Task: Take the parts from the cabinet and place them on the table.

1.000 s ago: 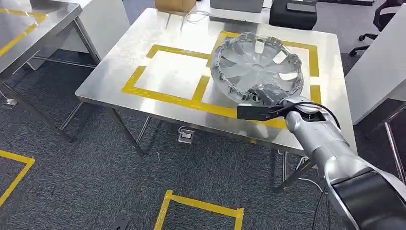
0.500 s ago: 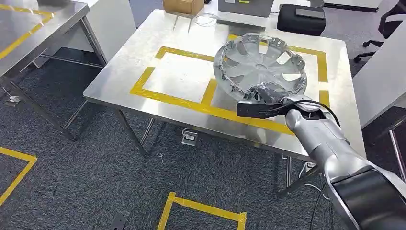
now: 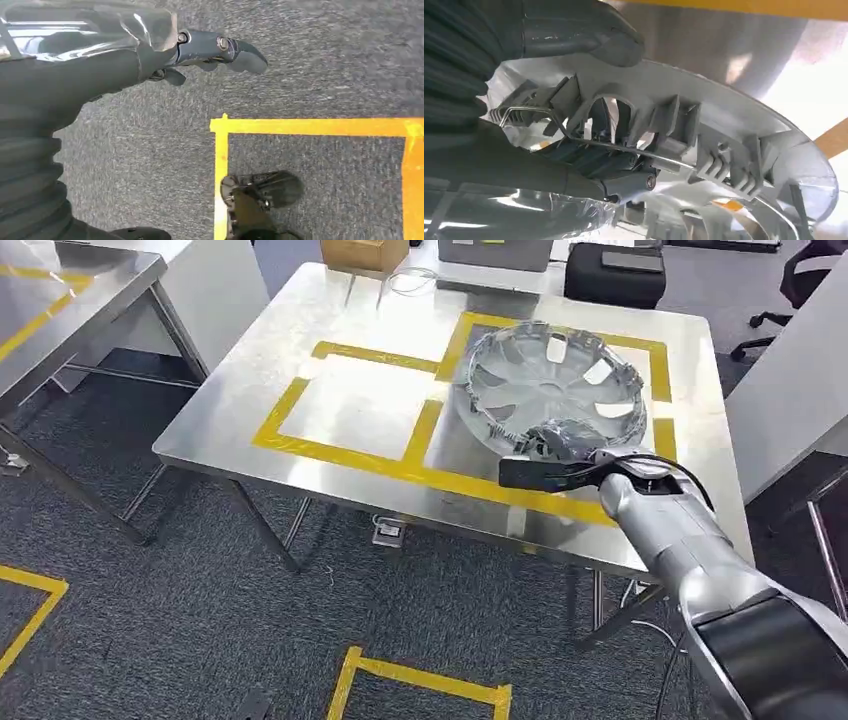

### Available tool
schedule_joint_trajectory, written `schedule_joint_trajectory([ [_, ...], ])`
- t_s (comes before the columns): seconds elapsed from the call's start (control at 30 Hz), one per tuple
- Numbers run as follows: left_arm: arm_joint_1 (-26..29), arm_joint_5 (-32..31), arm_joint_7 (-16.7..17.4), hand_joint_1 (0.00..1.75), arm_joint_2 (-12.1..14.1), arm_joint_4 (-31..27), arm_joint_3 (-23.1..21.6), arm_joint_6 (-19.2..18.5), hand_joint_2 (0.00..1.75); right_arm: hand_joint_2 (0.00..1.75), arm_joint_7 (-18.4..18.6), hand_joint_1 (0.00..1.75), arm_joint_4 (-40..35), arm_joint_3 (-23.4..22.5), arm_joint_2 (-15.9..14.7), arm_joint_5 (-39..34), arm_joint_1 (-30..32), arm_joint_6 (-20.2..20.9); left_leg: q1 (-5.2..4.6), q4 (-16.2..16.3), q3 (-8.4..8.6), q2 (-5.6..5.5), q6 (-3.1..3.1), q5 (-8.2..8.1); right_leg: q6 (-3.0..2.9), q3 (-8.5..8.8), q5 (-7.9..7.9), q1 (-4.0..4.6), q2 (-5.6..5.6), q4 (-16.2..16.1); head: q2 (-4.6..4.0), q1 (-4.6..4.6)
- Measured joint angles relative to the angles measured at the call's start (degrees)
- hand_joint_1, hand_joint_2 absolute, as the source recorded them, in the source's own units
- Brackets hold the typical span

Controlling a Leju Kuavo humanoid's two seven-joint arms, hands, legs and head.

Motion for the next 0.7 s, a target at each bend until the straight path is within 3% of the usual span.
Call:
schedule_joint_trajectory([
  [0.03, -0.02, 0.0, 0.0, 0.0, 0.11, 0.02, -0.16, -0.15, 1.75, 1.75, 0.15, 1.75, 0.07, 0.0, -0.03, 0.0, -0.07, 0.0, -0.28, -0.76, 0.47, 0.01, 0.31, -0.04, 0.25, -0.21, 0.03, 0.19, 0.04, 0.04, 0.0, 0.0],
  [0.07, -0.02, 0.0, 0.11, 0.0, 0.3, 0.05, -0.2, -0.35, 1.75, 0.0, 0.17, 0.0, 0.09, -0.02, -0.11, 0.0, 0.05, 0.0, -0.38, -0.79, 0.45, 0.14, 0.45, -0.32, 0.41, -0.35, 0.1, 0.17, 0.03, 0.03, 0.0, -0.11],
  [0.13, -0.04, 0.0, 0.11, 0.0, 0.48, 0.05, -0.46, -0.39, 1.75, 0.0, 0.24, 0.0, 0.09, -0.02, -0.11, 0.02, 0.1, 0.0, -0.52, -1.37, 0.71, 0.11, 0.87, -0.21, 1.17, -0.05, 0.23, 0.13, 0.03, -0.57, 0.0, -0.13],
  [0.2, -0.03, 0.0, 0.09, 0.0, 0.59, 0.05, -0.64, -0.4, 1.75, 0.0, 0.22, 0.0, 0.11, -0.09, -0.28, 0.02, 0.08, -0.02, 0.14, -2.34, 1.4, 0.22, 1.27, 0.2, 1.24, -0.64, -0.31, -0.04, -0.16, 0.06, 0.0, 0.15],
  [0.23, -0.08, 0.02, 0.09, 0.0, 0.59, 0.07, -0.7, -0.37, 1.75, 0.0, 0.22, 0.0, 0.11, -0.09, -0.4, 0.02, -0.18, -0.02, -0.07, -2.68, 1.65, 0.14, 1.55, 0.3, 1.02, -1.37, -1.21, 0.07, -0.25, 1.9, 0.0, 0.28],
  [0.27, -0.16, 0.13, 0.02, 0.0, 0.63, 0.05, -0.83, -0.35, 0.0, 0.0, 0.26, 0.0, 0.11, -0.09, -0.4, 0.0, -0.34, 0.02, -0.14, -2.68, 1.65, 0.15, 1.79, 0.34, 0.51, -3.45, -3.09, 0.11, -0.24, 6.16, 0.0, 0.24],
  [0.3, -0.14, 0.52, -0.02, 0.0, 0.63, 0.07, -0.98, -0.37, 0.0, 0.0, 0.28, 0.0, 0.15, -0.09, -0.48, 0.0, -0.27, 0.22, -0.22, -2.68, 1.65, 0.12, 1.87, 0.29, 0.19, -6.08, -5.08, 0.13, -0.21, 11.52, 0.0, 0.26],
  [0.37, -0.05, 0.79, -0.02, 0.0, 0.61, 0.07, -1.05, -0.42, 0.0, 0.0, 0.45, 0.0, 0.24, -0.09, -0.48, 0.04, -0.15, 0.57, -0.29, -2.65, 1.65, 0.04, 1.9, 0.26, 0.17, -8.24, -6.34, 0.13, -0.21, 15.69, 0.0, 0.24],
  [0.4, 0.04, 0.98, -0.02, 0.0, 0.61, 0.09, -1.07, -0.46, 0.0, 0.0, 0.74, 0.0, 0.33, -0.09, -0.46, 0.09, -0.03, 0.79, -0.29, -2.63, 1.66, -0.03, 1.9, 0.26, 0.45, -9.5, -6.69, 0.1, -0.22, 18.02, 0.0, 0.26],
  [0.43, 0.1, 1.22, -0.02, 0.0, 0.63, 0.11, -1.12, -0.37, 0.0, 0.0, 1.18, 0.0, 0.48, -0.09, -0.48, 0.33, 0.01, 1.25, -0.29, -2.61, 1.71, -0.14, 1.89, 0.24, 1.08, -9.55, -5.9, 0.02, -0.26, 17.45, 0.0, 0.26],
  [0.47, 0.11, 1.4, -0.02, 0.0, 0.63, 0.13, -1.12, -0.22, 0.0, 0.0, 1.59, 0.0, 0.57, -0.09, -0.48, 0.46, -0.08, 1.59, -0.24, -2.52, 1.75, -0.21, 1.82, 0.2, 1.76, -7.99, -4.17, -0.09, -0.29, 13.96, 0.0, 0.28],
  [0.53, 0.08, 1.73, -0.07, 0.0, 0.61, 0.13, -1.14, 0.06, 0.0, 0.0, 1.94, 0.0, 0.59, -0.09, -0.48, 0.52, -0.59, 1.99, -0.2, -1.89, 1.76, -0.27, 1.34, -0.15, 2.76, -2.44, -0.02, -0.27, -0.58, 2.83, 0.0, 0.28],
  [0.57, 0.08, 1.75, -0.07, 0.0, 0.63, 0.13, -1.12, 0.15, 0.0, 0.0, 2.03, 0.0, 0.59, -0.09, -0.46, 0.52, -0.84, 2.05, -0.43, -1.42, 1.52, -0.29, 0.93, -0.47, 2.33, -1.16, 0.23, -0.16, -0.83, 0.12, 0.0, 0.28],
  [0.7, 0.12, 1.75, -0.11, 0.0, 0.72, 0.18, -1.18, 0.48, 0.0, 0.0, 2.51, 0.0, 0.68, -0.09, -0.35, 0.59, -1.0, 2.82, -0.38, -1.32, 1.56, -0.2, 0.06, -0.65, 0.58, -0.75, 0.6, 0.39, -0.59, 0.13, 0.0, 0.2],
])
